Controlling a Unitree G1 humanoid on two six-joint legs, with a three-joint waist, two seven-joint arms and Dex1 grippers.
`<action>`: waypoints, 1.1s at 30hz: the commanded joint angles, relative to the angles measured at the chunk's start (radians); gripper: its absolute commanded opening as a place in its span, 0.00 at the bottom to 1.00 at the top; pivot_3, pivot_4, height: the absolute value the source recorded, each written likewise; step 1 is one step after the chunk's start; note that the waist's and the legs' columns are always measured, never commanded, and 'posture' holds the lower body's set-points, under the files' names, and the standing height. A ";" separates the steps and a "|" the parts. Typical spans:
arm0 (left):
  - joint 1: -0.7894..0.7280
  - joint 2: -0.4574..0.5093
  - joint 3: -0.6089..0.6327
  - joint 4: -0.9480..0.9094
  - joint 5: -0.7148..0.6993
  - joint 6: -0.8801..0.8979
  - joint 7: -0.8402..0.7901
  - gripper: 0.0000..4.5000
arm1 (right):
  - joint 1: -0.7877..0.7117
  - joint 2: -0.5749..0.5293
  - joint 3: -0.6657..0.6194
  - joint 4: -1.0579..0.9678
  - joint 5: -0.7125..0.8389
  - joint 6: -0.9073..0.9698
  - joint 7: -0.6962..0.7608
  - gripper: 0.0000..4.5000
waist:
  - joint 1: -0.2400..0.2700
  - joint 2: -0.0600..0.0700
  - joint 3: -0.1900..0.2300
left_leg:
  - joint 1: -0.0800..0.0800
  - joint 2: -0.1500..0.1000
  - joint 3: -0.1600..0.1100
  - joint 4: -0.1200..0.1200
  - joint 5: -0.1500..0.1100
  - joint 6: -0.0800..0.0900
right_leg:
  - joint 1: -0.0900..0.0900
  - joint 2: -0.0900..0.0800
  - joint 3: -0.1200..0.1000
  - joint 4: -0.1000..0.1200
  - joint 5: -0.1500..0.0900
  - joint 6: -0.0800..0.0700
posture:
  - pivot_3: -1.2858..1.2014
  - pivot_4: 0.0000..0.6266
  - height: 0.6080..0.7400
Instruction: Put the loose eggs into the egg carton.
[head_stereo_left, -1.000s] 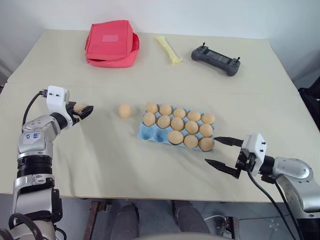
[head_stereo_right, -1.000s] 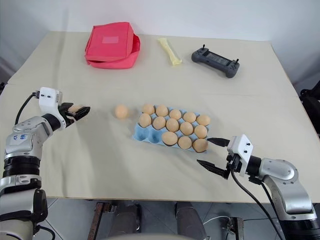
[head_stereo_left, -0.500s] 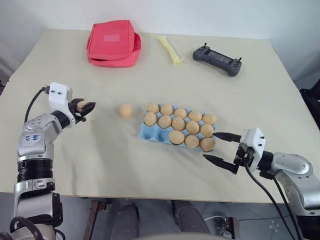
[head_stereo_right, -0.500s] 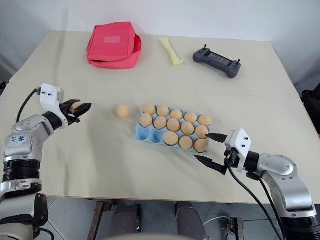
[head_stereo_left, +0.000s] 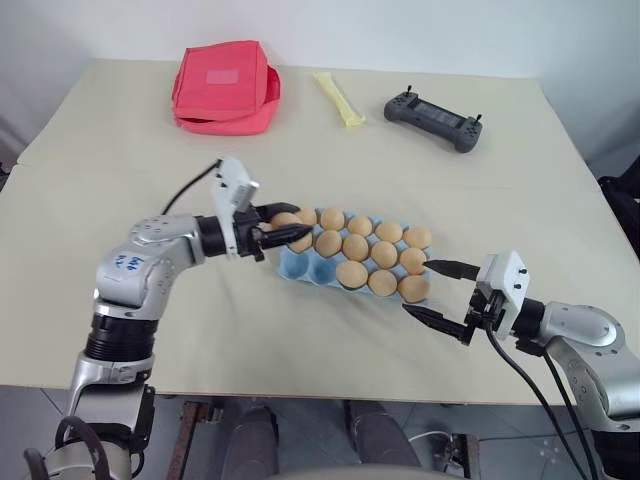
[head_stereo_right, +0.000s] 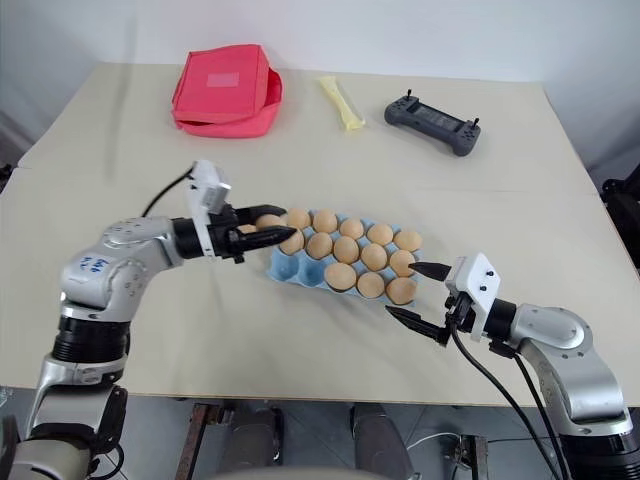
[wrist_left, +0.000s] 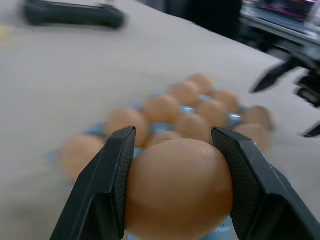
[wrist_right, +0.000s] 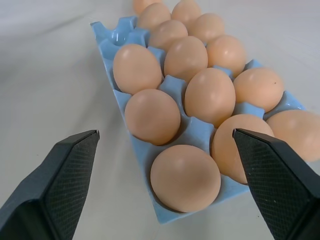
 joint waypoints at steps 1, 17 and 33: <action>-0.037 -0.014 -0.023 -0.009 -0.006 -0.024 -0.043 0.48 | 0.009 0.004 -0.027 -0.049 0.020 0.004 -0.022 1.00 | 0.000 0.000 0.000 | 0.000 0.000 0.000 0.000 0.000 0.000 | 0.000 0.000 0.000 0.000 0.000 0.000 | 0.52 0.24 1.00; -0.072 -0.062 -0.112 0.063 0.070 -0.059 -0.069 0.99 | 0.062 -0.008 -0.051 -0.124 0.044 0.035 -0.075 1.00 | 0.002 0.000 0.000 | 0.000 0.000 -0.001 0.001 0.000 0.000 | 0.000 0.000 0.000 0.000 0.000 0.000 | 0.52 0.24 1.00; 0.047 0.071 0.188 -0.039 0.003 -0.029 0.028 0.99 | 0.089 -0.009 -0.078 0.022 0.017 -0.093 0.034 1.00 | -0.002 0.000 0.000 | 0.000 0.000 -0.001 0.000 0.000 0.000 | 0.000 0.000 0.000 0.000 0.000 0.000 | 0.52 0.24 1.00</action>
